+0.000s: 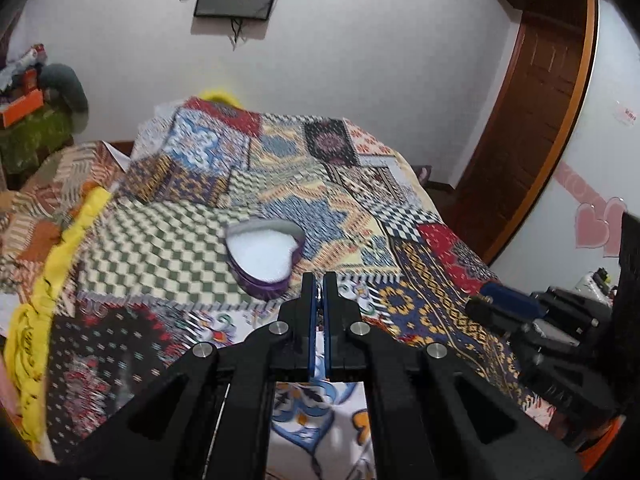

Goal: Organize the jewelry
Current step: 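Close the right gripper on the gold ring and lift it, then carry the ring into the purple heart tin and open the right gripper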

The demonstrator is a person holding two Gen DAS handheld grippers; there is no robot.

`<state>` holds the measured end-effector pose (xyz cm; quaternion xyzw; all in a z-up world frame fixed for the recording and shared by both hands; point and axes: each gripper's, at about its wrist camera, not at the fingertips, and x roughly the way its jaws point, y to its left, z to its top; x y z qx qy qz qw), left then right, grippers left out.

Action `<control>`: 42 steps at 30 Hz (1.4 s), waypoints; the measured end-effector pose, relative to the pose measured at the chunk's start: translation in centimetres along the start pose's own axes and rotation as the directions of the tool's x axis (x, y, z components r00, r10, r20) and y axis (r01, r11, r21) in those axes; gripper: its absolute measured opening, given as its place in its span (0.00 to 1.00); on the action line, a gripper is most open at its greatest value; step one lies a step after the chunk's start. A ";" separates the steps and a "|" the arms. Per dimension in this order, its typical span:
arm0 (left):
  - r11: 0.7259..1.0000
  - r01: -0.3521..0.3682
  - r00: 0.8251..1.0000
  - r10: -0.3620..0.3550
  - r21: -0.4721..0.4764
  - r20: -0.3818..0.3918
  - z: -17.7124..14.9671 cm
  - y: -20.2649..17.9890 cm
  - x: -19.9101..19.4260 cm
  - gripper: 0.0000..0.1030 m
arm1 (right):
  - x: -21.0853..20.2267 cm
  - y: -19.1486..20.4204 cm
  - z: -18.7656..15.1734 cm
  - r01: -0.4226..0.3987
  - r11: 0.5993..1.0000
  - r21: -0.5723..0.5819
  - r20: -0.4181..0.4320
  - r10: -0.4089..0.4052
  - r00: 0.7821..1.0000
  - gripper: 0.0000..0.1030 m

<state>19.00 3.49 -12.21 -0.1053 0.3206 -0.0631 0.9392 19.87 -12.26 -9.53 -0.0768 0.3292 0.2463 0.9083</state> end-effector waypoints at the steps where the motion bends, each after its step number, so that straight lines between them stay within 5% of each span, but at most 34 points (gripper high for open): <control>1: 1.000 -0.004 1.000 0.004 -0.001 0.009 0.2 0.2 -0.3 0.01 | 0.1 0.1 0.6 0.002 1.000 -0.003 0.009 -0.002 1.000 0.22; 17: 0.999 -0.049 0.996 0.048 0.011 0.077 4.3 3.9 -1.4 0.01 | 2.1 3.2 5.1 -0.009 0.996 -0.091 0.066 0.015 0.998 0.22; 27: 0.998 -0.064 0.997 0.064 -0.001 0.045 5.6 5.2 2.6 0.01 | 6.6 4.1 7.8 -0.063 0.989 -0.137 0.042 0.070 0.997 0.22; 42: 0.997 -0.057 0.995 0.052 -0.061 -0.083 5.6 7.9 10.0 0.01 | 15.1 2.7 7.9 -0.150 0.977 -0.154 -0.170 0.124 0.978 0.22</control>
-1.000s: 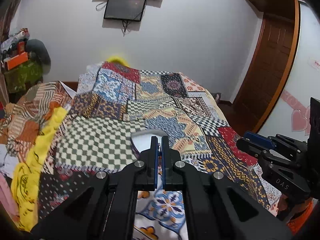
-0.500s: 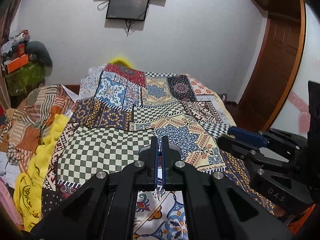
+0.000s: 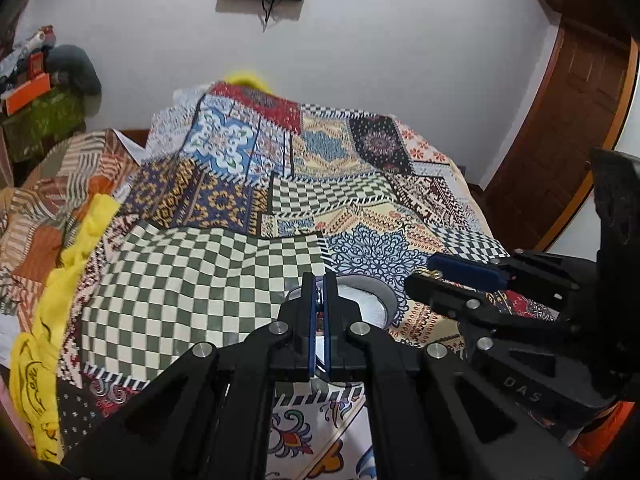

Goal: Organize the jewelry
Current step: 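Carry the ring into the purple heart tin and open the right gripper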

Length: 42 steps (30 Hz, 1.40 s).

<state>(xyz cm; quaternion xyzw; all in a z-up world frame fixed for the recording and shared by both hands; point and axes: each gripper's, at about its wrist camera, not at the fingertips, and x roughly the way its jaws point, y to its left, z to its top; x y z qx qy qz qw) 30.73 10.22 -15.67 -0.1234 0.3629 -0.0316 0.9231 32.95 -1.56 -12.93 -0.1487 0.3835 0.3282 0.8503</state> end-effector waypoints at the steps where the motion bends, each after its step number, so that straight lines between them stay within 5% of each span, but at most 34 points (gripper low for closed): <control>1: 1.000 0.019 1.000 -0.019 -0.007 -0.018 0.0 0.2 0.6 0.01 | 0.5 -0.1 -0.1 -0.010 1.000 -0.001 -0.016 0.010 1.000 0.22; 19: 0.999 0.051 0.986 -0.050 0.007 -0.162 0.2 0.1 6.5 0.01 | 4.2 -1.3 -0.6 -0.067 0.998 -0.011 -0.123 0.065 0.990 0.22; 35: 0.998 -0.028 0.992 0.036 0.065 -0.118 0.5 0.4 3.7 0.06 | 4.7 -0.5 -0.5 -0.071 0.996 -0.045 -0.142 0.064 0.988 0.22; 42: 0.996 -0.051 0.991 0.059 0.074 -0.121 -0.2 0.5 2.3 0.13 | 2.7 -0.7 -0.6 -0.030 0.999 -0.034 -0.113 0.026 0.993 0.38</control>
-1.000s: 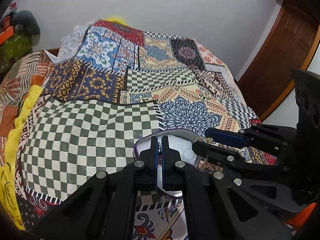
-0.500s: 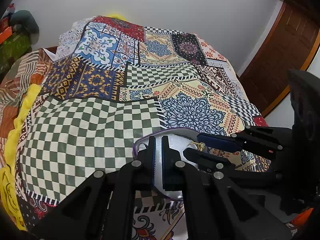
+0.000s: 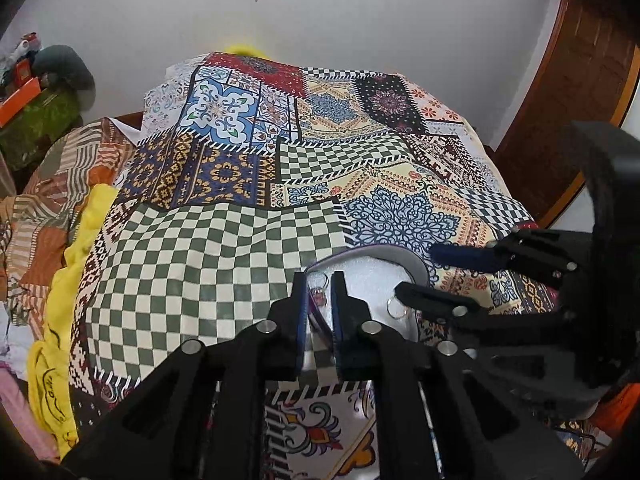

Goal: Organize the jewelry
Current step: 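Carry the ring into the purple heart tin and open the right gripper, then move the right tool back to the jewelry pile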

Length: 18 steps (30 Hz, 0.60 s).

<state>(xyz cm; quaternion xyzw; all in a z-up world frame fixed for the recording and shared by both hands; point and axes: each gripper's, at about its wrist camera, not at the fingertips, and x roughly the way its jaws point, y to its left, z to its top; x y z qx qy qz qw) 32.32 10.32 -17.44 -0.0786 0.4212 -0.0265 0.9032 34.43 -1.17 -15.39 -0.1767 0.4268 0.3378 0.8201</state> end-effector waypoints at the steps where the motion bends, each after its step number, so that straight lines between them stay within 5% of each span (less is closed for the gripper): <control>1: 1.000 -0.002 1.000 0.002 0.000 0.001 -0.1 0.0 -0.2 0.17 | -0.6 -0.1 -0.1 0.006 1.000 0.005 0.006 -0.006 1.000 0.38; 18: 1.000 0.004 1.000 -0.005 0.024 0.029 -3.0 -2.4 -6.2 0.28 | -8.9 -0.3 -3.5 0.069 0.992 0.107 0.090 -0.079 0.993 0.39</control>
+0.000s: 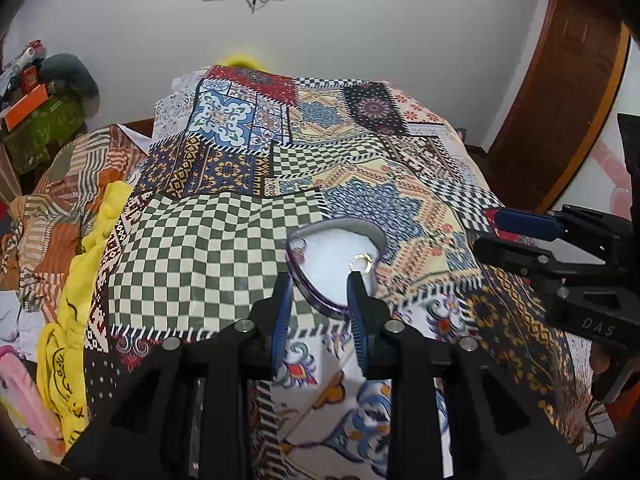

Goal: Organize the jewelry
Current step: 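Move the right tool back to the jewelry pile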

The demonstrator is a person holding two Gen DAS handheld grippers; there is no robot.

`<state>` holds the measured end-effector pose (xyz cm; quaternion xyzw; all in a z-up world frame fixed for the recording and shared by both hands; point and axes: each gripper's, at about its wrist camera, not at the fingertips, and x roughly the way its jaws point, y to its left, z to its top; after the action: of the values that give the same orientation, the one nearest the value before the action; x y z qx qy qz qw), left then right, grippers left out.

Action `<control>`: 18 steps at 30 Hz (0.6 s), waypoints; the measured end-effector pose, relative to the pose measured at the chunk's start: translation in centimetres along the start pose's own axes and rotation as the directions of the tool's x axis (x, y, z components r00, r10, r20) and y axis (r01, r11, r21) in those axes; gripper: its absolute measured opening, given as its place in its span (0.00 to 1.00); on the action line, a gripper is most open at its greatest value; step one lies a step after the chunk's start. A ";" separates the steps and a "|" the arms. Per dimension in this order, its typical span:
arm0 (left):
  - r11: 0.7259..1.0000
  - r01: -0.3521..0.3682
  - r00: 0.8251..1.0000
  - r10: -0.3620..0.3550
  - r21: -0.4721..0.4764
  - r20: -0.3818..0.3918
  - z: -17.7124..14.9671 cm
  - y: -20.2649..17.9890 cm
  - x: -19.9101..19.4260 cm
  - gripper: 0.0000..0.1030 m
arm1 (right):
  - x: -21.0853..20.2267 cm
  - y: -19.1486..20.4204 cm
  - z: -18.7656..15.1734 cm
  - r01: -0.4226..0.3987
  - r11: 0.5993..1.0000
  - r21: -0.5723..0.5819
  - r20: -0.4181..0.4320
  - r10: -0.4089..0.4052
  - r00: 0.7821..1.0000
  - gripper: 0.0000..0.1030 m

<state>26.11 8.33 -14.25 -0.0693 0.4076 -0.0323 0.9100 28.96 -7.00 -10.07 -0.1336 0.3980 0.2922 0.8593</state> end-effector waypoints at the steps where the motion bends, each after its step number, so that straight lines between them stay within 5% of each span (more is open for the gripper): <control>1: 1.000 0.000 1.000 0.000 0.006 0.002 -0.3 -0.2 -0.3 0.28 | -0.4 -0.1 -0.4 0.003 1.000 0.006 0.004 -0.003 1.000 0.39; 18: 0.996 0.085 0.992 -0.083 0.013 -0.094 -6.6 -4.5 -0.5 0.30 | -3.5 -1.5 -8.4 0.049 0.996 0.074 -0.034 -0.047 0.998 0.39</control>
<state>20.84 3.30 -17.53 -0.0772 0.4463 -0.0771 0.8882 22.99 -13.41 -12.88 -0.1156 0.4192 0.2541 0.8639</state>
